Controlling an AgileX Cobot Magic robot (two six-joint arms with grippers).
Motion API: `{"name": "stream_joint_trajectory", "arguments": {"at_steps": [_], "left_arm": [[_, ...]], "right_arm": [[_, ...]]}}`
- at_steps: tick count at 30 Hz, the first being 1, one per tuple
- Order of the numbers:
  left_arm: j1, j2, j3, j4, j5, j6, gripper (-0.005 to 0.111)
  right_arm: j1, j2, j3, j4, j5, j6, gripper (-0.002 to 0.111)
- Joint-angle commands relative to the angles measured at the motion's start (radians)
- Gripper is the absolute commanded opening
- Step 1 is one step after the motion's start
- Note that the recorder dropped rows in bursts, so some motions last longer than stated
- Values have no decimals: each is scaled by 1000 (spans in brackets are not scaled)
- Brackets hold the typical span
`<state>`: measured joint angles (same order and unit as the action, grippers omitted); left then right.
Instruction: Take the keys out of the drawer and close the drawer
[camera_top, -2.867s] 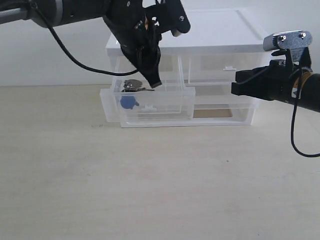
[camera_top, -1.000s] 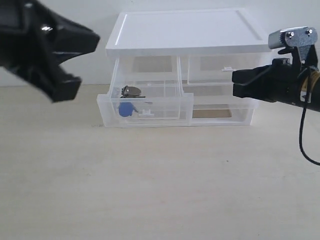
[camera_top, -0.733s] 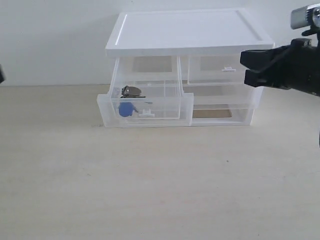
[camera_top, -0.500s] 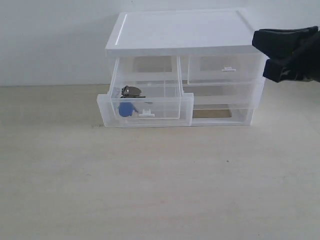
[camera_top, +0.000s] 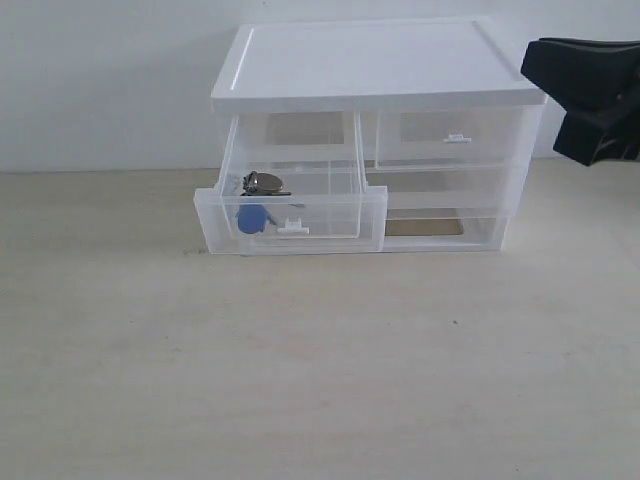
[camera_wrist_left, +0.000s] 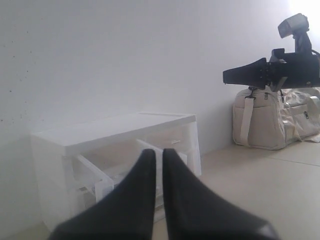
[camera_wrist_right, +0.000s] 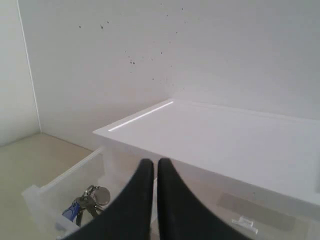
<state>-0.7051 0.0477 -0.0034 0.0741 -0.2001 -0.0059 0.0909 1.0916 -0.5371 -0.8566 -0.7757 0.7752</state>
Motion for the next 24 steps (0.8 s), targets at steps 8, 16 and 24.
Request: {"name": "stream_joint_trajectory", "arguments": {"at_steps": [8,16,24], "left_arm": [[35,-48,3,-5,22,-2,4],[411,-48,3,-5,162,-227,4],[559,-48,3,-5,417,-176,4]], "right_arm": [[1,-5,6,-1,-6,4,1],[1,-3,6,-1,-3,4,1],[1,-3,6,-1,-13,4,1]]}}
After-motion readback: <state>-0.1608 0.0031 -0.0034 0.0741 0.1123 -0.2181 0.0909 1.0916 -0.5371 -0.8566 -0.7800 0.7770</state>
